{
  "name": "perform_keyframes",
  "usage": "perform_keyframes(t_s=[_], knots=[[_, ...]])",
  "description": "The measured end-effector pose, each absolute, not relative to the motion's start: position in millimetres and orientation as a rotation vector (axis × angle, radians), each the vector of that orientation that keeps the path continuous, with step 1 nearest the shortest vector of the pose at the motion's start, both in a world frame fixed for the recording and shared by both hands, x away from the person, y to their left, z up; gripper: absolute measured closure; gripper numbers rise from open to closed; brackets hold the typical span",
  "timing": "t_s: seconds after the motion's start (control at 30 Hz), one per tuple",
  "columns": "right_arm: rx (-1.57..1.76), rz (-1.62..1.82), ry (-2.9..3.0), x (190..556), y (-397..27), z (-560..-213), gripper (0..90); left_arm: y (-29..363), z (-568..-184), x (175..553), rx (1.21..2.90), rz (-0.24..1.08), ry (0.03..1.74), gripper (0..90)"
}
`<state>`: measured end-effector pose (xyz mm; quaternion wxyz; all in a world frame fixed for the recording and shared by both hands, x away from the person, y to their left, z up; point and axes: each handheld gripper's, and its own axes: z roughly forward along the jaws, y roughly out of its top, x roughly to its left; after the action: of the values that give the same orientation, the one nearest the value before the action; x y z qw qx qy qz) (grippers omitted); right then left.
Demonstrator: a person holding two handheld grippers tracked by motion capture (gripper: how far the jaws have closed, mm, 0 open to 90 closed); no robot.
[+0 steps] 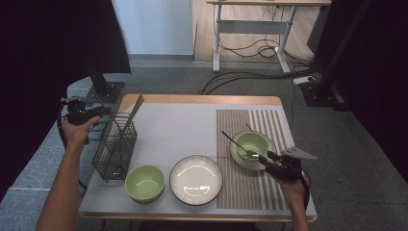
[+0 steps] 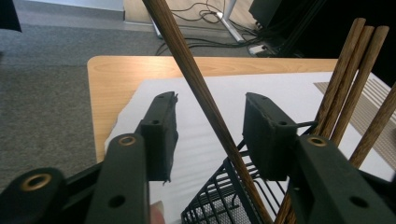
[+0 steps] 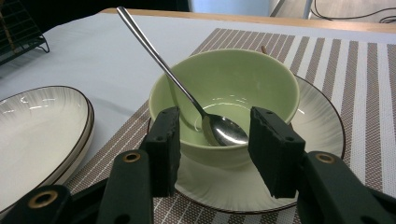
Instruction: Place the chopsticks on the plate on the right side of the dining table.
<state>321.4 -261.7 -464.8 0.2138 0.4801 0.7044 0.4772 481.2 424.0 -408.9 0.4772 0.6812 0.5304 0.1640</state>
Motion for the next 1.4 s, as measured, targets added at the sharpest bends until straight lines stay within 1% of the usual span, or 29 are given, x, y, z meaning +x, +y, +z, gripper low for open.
perform_keyframes(t_s=[0.37, 0.57, 0.9, 1.03, 1.4], knots=[[1.337, 1.320, 1.954, 321.5, -262.2, -466.4, 54.1, 423.9, -411.8, 483.6, 1.659, 0.372, 1.293, 67.9], [1.338, 1.310, 1.954, 321.7, -262.1, -467.3, 54.1, 424.8, -411.3, 479.7, 1.632, 0.361, 1.284, 76.9], [1.334, 1.296, 1.968, 322.8, -259.9, -469.0, 54.1, 425.6, -400.5, 466.6, 1.561, 0.368, 1.246, 82.2], [1.331, 1.298, 1.969, 322.8, -258.9, -468.6, 54.0, 426.5, -393.6, 460.2, 1.542, 0.390, 1.236, 84.4], [1.323, 1.307, 1.979, 325.3, -257.2, -468.6, 54.0, 431.7, -376.0, 437.7, 1.505, 0.450, 1.210, 84.8]])
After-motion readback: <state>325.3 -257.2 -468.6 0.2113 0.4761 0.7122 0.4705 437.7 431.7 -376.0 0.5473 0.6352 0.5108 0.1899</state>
